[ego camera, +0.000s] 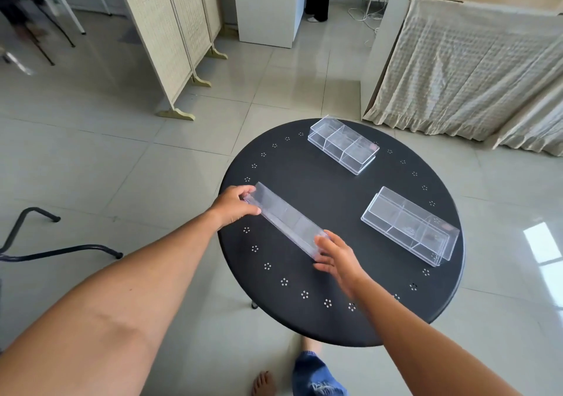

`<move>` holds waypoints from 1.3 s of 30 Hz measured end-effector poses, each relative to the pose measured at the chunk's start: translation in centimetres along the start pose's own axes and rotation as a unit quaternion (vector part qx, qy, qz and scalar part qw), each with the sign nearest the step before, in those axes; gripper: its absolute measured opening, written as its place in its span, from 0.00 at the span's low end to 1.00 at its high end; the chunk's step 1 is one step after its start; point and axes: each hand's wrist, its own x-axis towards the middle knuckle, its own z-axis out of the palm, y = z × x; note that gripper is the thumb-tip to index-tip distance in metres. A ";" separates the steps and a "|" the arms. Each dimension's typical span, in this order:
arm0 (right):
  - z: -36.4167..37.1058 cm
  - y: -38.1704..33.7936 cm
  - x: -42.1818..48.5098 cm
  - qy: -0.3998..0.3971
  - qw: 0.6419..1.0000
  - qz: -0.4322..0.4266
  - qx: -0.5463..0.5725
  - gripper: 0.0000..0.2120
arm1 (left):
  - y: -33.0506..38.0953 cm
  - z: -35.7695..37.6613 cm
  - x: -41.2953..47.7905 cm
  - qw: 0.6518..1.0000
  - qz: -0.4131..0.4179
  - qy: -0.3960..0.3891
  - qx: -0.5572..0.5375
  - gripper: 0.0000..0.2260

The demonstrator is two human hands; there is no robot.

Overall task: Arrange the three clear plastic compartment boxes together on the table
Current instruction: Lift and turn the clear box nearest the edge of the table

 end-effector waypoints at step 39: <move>1.2 -5.3 0.9 0.042 0.970 0.106 -0.216 0.12 | -2.1 2.8 0.9 0.995 -0.084 0.000 -0.061 0.29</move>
